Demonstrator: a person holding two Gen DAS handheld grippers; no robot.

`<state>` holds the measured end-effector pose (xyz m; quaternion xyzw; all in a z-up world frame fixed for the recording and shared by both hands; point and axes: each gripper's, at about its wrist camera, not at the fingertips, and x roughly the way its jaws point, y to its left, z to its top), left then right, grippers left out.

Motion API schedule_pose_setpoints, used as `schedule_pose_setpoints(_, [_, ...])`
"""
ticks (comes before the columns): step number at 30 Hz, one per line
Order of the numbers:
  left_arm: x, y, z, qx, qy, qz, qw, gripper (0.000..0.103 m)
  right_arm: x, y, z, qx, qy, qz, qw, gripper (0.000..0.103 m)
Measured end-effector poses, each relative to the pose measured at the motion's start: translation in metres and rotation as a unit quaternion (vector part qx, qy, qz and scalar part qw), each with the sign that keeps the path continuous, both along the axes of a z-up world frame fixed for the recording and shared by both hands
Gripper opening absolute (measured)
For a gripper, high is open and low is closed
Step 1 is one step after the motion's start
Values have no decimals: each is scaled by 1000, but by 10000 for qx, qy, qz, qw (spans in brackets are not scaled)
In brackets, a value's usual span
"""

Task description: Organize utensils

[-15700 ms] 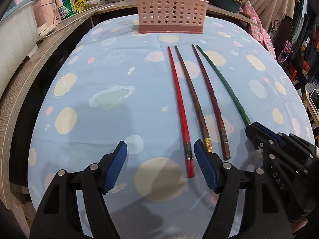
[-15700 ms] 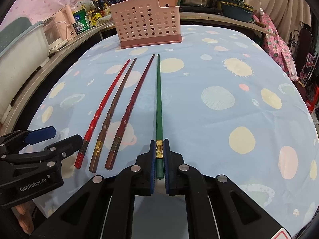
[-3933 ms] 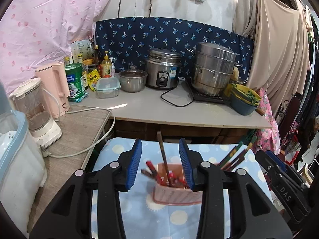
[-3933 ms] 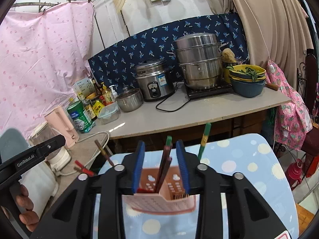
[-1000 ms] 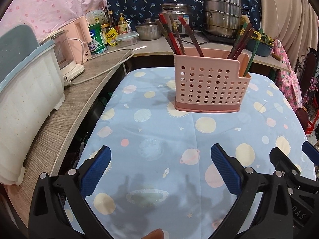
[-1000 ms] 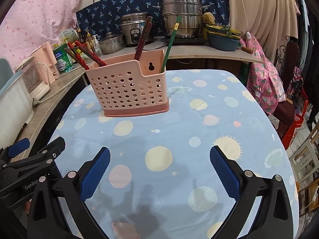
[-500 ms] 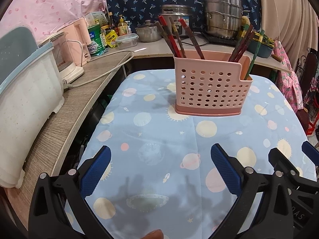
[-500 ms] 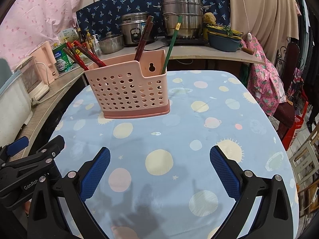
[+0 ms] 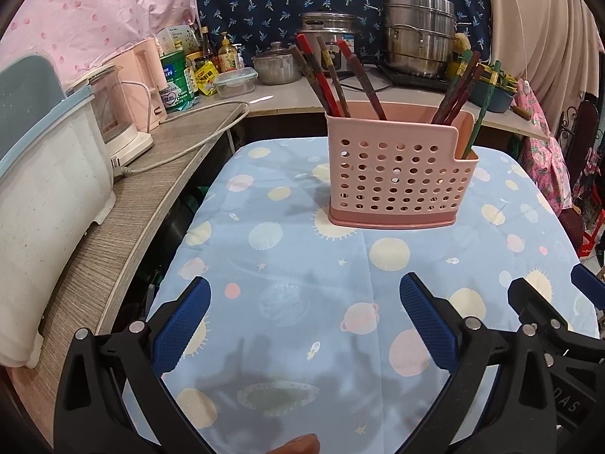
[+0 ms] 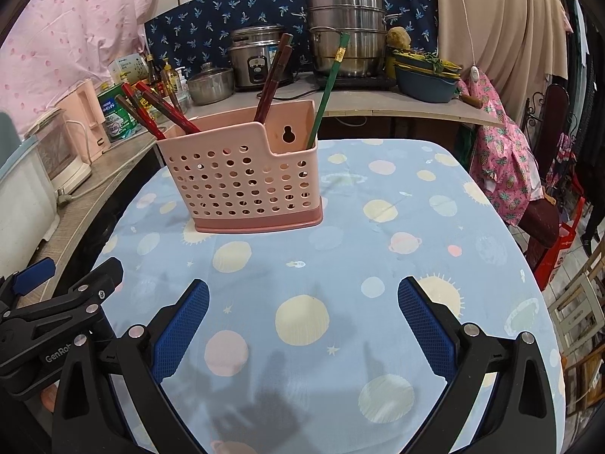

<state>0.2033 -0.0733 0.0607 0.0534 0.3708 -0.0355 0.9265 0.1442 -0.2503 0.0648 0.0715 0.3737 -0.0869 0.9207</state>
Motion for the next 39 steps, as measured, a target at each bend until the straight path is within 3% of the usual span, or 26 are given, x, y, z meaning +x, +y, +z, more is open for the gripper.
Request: schedule_pose_setpoints(39, [11,-1,16,15,-133,61,9999,96,15,1,15,-85,-160,-31,9998,97])
